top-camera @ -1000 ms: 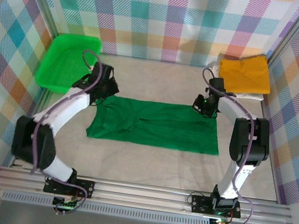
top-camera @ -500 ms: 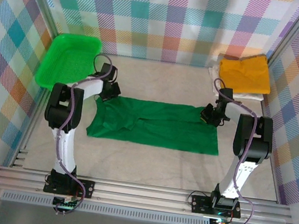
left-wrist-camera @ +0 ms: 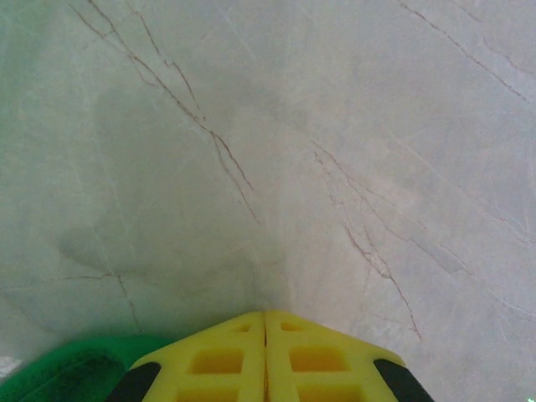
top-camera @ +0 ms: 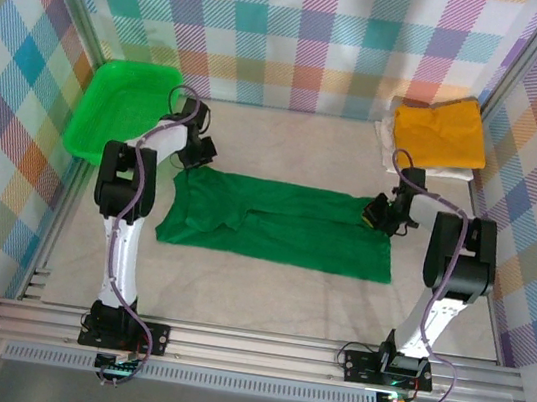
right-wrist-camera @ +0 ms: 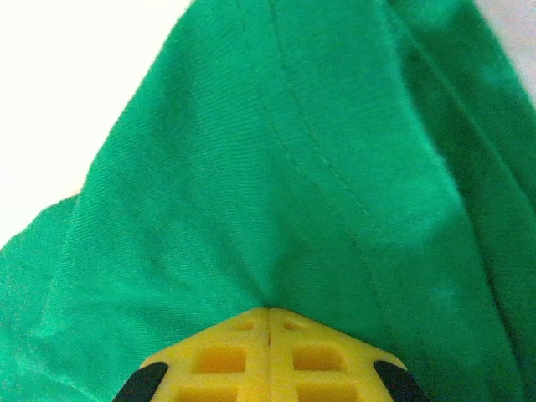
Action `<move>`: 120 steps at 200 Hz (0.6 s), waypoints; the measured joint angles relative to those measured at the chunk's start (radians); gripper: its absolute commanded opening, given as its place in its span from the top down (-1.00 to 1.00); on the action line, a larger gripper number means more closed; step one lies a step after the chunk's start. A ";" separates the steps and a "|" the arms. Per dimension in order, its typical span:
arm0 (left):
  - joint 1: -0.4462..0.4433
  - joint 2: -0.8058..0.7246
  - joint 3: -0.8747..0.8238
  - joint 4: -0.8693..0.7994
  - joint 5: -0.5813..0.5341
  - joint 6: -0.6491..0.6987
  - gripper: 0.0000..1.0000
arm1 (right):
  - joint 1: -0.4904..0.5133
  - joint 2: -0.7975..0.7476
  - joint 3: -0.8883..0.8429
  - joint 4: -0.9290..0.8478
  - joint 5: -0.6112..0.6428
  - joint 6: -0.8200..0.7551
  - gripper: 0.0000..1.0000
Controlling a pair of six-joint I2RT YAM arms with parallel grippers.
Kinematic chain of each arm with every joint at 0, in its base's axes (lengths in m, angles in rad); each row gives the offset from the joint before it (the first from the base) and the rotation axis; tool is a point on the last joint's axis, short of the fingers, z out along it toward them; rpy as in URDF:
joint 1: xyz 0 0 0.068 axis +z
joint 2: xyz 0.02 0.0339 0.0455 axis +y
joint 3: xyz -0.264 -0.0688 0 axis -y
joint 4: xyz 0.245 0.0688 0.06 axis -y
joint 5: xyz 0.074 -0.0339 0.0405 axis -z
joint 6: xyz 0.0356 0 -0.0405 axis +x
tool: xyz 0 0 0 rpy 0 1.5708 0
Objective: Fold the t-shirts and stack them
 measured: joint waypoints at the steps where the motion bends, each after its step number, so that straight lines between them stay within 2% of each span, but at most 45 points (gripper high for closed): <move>1: 0.000 0.001 0.002 -0.001 0.000 0.000 0.80 | 0.000 -0.002 -0.003 0.000 0.000 0.000 1.00; 12: 0.000 0.005 0.015 -0.014 0.000 0.002 0.68 | 0.001 -0.039 -0.049 0.000 -0.007 0.006 1.00; 22: -0.002 0.005 0.019 -0.010 0.002 -0.007 0.66 | 0.006 -0.069 -0.084 -0.009 -0.007 0.007 1.00; 35: -0.006 0.005 0.019 0.035 0.002 -0.008 0.63 | 0.017 -0.103 -0.115 -0.032 0.003 0.007 0.98; 51: -0.014 -0.035 -0.029 0.103 -0.006 -0.015 0.46 | 0.044 -0.137 -0.130 -0.070 0.021 0.006 0.92; 87: -0.073 -0.352 -0.299 0.190 -0.080 -0.039 0.41 | 0.133 -0.212 -0.083 -0.153 0.125 -0.023 0.74; 105: -0.129 -0.527 -0.411 0.232 -0.134 -0.053 0.41 | 0.183 -0.216 0.011 -0.190 0.185 -0.069 0.74; 120: -0.171 -0.619 -0.491 0.262 -0.171 -0.072 0.49 | 0.230 -0.180 0.121 -0.208 0.226 -0.120 0.89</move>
